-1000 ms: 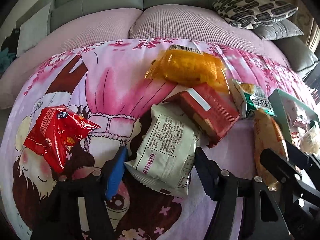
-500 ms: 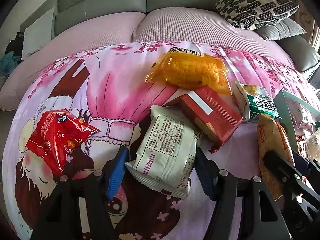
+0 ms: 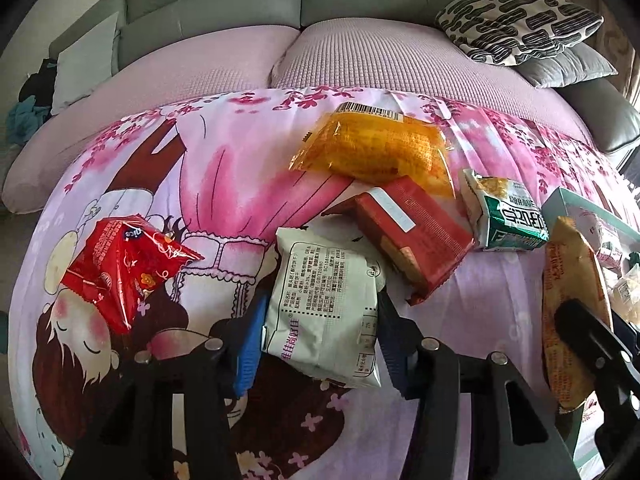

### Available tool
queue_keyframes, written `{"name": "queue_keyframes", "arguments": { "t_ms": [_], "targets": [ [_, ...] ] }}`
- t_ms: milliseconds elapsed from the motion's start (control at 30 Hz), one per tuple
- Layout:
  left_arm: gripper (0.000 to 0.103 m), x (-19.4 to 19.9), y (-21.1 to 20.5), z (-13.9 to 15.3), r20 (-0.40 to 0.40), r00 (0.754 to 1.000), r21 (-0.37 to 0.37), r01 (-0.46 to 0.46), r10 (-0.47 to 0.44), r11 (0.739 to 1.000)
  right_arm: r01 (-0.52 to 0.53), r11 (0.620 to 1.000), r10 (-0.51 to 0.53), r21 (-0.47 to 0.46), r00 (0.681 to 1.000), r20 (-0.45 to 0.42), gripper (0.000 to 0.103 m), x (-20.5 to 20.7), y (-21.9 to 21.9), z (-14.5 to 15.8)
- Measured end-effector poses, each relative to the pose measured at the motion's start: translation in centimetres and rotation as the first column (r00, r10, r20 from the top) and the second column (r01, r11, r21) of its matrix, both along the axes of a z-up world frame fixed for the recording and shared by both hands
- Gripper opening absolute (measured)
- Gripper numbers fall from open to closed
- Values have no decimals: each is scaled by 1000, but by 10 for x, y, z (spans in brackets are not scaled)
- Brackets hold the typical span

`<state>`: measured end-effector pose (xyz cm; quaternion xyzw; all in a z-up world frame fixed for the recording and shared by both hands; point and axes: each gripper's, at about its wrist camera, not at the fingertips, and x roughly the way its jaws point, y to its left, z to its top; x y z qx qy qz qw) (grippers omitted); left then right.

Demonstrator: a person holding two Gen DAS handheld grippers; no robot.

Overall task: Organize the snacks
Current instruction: 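Grasp the white printed pack with the left tool while the right tool grasps the yellow bread bag, then lift the yellow bread bag with the right tool while the left tool holds the white pack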

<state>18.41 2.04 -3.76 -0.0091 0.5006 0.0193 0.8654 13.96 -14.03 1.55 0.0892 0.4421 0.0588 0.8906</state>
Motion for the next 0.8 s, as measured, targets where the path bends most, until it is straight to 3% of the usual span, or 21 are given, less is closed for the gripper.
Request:
{"name": "queue_keyframes", "arguments": {
  "t_ms": [533,800],
  "targets": [
    [54,-9,2,27,47,997,15,-57,57,998,18,999,-19,32,999,28,37,-10,-16,14],
    [54,-16,-4,54,107,993,-1,-60,59,998,34,998,-36,46,998,55,37,-16,-25,24]
  ]
}}
